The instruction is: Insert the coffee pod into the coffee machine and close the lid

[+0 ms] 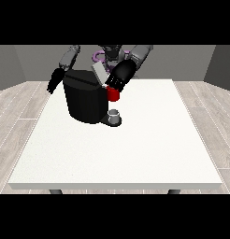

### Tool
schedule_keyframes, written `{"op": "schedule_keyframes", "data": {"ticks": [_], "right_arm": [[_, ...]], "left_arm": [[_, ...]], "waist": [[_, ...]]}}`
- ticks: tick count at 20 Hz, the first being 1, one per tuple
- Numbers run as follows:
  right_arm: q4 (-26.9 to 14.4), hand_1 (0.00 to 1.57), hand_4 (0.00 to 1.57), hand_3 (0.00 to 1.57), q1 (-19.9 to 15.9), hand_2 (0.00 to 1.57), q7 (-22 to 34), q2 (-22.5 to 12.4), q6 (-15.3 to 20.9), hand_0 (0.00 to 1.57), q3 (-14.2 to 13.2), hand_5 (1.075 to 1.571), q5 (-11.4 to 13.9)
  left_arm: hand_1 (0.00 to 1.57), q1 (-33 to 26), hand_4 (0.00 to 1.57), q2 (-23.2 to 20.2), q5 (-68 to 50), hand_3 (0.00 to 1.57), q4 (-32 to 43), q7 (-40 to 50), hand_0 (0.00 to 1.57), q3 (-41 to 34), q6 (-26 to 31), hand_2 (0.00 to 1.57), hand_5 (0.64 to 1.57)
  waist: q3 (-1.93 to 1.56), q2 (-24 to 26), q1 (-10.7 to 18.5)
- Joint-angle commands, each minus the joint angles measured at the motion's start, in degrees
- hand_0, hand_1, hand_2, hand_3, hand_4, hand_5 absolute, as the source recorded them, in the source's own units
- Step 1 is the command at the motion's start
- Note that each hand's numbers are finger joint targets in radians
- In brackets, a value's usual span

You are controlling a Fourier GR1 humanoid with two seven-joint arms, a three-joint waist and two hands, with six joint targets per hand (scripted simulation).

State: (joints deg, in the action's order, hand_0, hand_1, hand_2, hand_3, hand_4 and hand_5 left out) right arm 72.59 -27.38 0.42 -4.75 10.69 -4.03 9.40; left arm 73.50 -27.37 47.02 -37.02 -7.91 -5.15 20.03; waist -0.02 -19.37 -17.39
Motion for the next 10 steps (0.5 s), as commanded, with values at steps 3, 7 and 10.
{"op": "schedule_keyframes", "data": {"ticks": [3, 7, 10], "right_arm": [[0.3, 0.0, 0.0, 0.0, -0.6, 0.0, 1.2, -0.7, -0.1, 0.0, -1.6, 1.571, -1.2], [0.1, 0.0, 0.04, 0.0, 1.9, 0.0, -0.6, 1.0, 0.3, 0.0, 1.7, 1.571, 1.1], [-1.1, 0.0, 0.08, 0.0, 0.6, 0.0, -1.4, 0.5, 1.1, 0.0, -0.1, 1.571, 0.5]], "left_arm": [[1.17, -3.2, 0.0, -0.5, 3.1, 1.02, 0.2, -2.8, 1.17, 2.2, -3.4, 1.17, 1.571], [1.12, 0.3, 0.0, -1.3, 0.4, 0.98, 2.2, -2.3, 1.12, -1.0, -0.1, 1.14, 1.571], [1.14, 0.6, 0.0, -0.5, 0.2, 0.96, 1.0, -3.1, 1.14, -1.1, -1.2, 1.14, 1.571]], "waist": [[0.01, -0.6, 1.0], [0.0, -0.7, -0.9], [0.0, -0.5, 0.7]]}}
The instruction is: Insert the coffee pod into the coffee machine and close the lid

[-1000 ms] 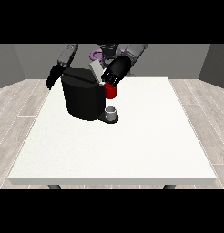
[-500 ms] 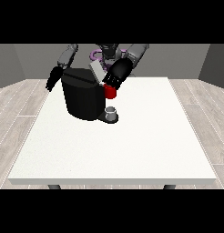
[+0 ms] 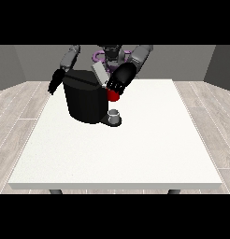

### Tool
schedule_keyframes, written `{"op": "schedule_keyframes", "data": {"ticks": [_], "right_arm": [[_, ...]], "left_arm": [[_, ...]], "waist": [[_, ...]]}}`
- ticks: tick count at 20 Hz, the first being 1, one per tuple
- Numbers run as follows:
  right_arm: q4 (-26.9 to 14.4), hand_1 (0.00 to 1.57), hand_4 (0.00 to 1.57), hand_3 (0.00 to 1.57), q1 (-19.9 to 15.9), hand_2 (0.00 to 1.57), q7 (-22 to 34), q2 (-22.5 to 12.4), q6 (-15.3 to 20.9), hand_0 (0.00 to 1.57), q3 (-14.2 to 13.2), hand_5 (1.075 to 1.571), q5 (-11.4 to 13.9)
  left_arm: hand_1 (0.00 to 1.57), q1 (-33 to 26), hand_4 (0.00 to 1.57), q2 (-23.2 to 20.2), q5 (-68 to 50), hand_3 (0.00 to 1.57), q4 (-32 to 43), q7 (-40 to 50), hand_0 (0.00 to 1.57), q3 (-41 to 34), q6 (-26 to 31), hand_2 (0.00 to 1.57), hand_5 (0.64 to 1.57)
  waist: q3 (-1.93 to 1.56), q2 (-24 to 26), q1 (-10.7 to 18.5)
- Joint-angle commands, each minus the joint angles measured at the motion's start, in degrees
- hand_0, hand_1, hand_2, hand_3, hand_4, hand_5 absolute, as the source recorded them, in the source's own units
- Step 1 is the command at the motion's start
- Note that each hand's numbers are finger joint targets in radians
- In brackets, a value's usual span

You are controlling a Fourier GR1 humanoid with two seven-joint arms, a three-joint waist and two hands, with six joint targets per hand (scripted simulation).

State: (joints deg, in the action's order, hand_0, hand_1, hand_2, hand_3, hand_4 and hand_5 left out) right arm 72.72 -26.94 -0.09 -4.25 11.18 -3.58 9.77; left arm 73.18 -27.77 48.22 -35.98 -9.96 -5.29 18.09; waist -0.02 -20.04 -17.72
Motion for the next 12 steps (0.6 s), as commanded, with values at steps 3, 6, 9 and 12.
{"op": "schedule_keyframes", "data": {"ticks": [3, 6, 9, 12], "right_arm": [[-0.8, 0.0, 0.1, 0.0, -0.3, 0.0, -0.2, -2.6, -2.3, 0.0, -0.7, 1.571, -0.3], [1.1, 0.0, 0.07, 0.0, -0.4, 0.0, 0.4, 1.2, 0.7, 0.0, 1.7, 1.571, 1.1], [-0.7, 0.0, 0.15, 0.0, -2.6, 0.0, 0.7, -1.0, 0.9, 0.0, -0.2, 1.571, 1.4], [-0.3, 0.0, 0.19, 0.0, -3.8, 0.0, 1.6, -1.6, -0.3, 0.0, -0.5, 1.571, 0.6]], "left_arm": [[1.25, 2.1, 0.0, 0.0, -0.8, 0.96, -0.2, -0.4, 1.25, -1.8, -1.7, 1.21, 1.571], [1.24, 2.6, 0.0, -0.9, -0.4, 0.97, 0.8, -0.8, 1.24, -2.4, -3.0, 1.2, 1.571], [1.23, 1.3, 0.0, 0.4, 0.9, 0.97, -0.7, -2.8, 1.23, -0.7, -4.8, 1.21, 1.571], [1.22, 2.1, 0.0, -1.5, 1.8, 0.89, -0.6, -4.0, 1.22, -0.5, -5.2, 1.17, 1.571]], "waist": [[0.0, -0.6, -1.5], [0.01, -1.4, -2.6], [0.01, -2.3, -0.3], [0.01, -3.0, -1.0]]}}
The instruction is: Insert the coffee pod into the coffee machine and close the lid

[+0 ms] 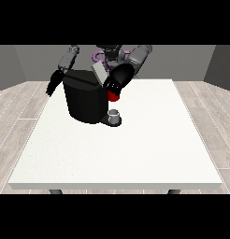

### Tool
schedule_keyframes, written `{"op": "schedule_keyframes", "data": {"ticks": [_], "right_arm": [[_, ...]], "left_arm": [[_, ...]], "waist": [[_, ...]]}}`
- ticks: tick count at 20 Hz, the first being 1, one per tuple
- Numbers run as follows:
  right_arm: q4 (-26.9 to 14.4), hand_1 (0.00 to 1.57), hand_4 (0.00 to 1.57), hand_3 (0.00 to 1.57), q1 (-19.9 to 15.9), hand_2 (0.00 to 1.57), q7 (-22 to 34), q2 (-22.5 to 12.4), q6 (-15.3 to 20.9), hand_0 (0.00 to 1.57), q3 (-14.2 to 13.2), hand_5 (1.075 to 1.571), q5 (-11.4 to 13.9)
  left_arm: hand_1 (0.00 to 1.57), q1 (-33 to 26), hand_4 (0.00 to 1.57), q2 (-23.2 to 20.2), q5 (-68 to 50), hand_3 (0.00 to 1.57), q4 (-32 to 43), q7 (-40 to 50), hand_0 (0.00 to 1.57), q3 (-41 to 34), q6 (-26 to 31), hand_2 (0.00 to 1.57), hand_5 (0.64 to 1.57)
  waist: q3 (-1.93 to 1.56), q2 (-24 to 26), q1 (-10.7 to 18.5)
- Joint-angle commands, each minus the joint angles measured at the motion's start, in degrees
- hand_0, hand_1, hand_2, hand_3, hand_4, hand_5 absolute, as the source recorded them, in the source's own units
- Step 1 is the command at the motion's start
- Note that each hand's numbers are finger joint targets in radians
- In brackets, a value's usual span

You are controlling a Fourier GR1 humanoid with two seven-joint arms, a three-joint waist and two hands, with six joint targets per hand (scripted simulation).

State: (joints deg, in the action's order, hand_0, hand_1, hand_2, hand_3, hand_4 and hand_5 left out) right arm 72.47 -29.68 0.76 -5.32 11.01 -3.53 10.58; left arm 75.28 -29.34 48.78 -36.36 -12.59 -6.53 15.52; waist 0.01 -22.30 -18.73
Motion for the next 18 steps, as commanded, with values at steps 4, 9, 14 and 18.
{"op": "schedule_keyframes", "data": {"ticks": [4, 9, 14, 18], "right_arm": [[1.6, 0.0, 0.09, 0.0, 1.1, 0.0, -0.6, 0.6, 0.2, 0.0, 1.4, 1.571, 0.8], [0.6, 0.0, 0.15, 0.0, 1.0, 0.0, -0.4, 2.0, 2.3, 0.0, 2.5, 1.571, 2.8], [0.5, 0.0, 0.17, 0.0, 0.0, 0.0, 0.9, 1.5, 1.4, 0.0, 1.3, 1.571, 1.3], [0.2, 0.0, 0.14, 0.0, -0.9, 0.0, 3.2, 1.1, 2.1, 0.0, 1.2, 1.571, 2.2]], "left_arm": [[1.0, -1.2, 0.0, -2.2, 2.5, 0.72, 0.2, -4.8, 1.0, 0.9, -4.4, 1.02, 1.571], [0.0, 0.1, 0.0, -1.9, 4.3, 0.55, 0.1, -2.0, 0.0, 1.5, -5.7, 0.69, 1.571], [0.0, -1.0, 0.0, -1.7, 5.0, 0.47, 0.9, -2.1, 0.0, 1.4, -6.3, 0.57, 1.571], [0.0, -2.0, 0.0, -0.4, 4.9, 0.38, 1.2, -3.7, 0.0, 1.7, -6.4, 0.48, 1.571]], "waist": [[-0.02, -2.2, -1.3], [-0.03, -0.9, -1.2], [-0.03, -0.5, -0.7], [-0.01, 0.5, 0.7]]}}
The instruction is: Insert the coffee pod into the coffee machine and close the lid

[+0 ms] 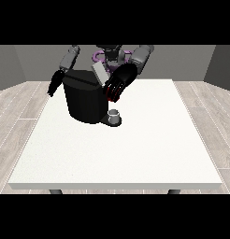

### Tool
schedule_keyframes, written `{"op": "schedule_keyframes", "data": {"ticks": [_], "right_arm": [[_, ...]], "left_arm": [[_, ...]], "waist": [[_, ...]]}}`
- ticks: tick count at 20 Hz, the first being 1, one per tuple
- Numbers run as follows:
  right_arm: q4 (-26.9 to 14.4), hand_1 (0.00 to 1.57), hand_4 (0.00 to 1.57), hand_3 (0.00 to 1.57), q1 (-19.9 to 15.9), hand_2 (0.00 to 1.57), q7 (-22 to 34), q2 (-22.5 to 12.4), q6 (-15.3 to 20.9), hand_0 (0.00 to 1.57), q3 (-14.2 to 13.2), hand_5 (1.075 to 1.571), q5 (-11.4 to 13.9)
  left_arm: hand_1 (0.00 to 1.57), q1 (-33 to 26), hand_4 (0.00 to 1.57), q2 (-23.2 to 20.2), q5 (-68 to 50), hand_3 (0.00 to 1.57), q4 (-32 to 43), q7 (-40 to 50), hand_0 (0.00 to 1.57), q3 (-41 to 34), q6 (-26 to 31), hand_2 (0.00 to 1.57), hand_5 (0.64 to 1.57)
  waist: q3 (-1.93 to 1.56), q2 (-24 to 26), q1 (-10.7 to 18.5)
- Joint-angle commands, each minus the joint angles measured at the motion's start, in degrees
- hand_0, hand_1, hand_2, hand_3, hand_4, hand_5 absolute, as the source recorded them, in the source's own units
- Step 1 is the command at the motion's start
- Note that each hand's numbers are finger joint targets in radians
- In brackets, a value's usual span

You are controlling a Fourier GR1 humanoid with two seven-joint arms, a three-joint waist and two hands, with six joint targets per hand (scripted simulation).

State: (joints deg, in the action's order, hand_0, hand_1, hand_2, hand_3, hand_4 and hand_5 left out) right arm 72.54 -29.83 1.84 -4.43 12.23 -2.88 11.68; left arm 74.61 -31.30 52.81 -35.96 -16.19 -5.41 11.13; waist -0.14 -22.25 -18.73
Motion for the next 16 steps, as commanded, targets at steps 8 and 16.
{"op": "schedule_keyframes", "data": {"ticks": [8, 16], "right_arm": [[-4.5, 0.0, 0.0, 0.0, 8.0, 0.0, -2.6, 0.1, -1.1, 0.0, -1.8, 1.571, -2.0], [-4.9, 0.0, 0.0, 0.0, 17.0, 0.0, -5.7, 2.5, -0.4, 0.0, -1.3, 1.571, -2.6]], "left_arm": [[0.0, -8.4, 0.0, 7.9, -0.4, 0.0, -0.3, 3.2, 0.0, 1.5, 1.4, 0.0, 1.571], [0.0, -16.7, 0.0, 16.3, -13.8, 0.0, -0.7, -1.0, 0.0, -7.8, 3.7, 0.15, 1.571]], "waist": [[0.1, 11.7, 6.4], [0.2, 22.4, 12.0]]}}
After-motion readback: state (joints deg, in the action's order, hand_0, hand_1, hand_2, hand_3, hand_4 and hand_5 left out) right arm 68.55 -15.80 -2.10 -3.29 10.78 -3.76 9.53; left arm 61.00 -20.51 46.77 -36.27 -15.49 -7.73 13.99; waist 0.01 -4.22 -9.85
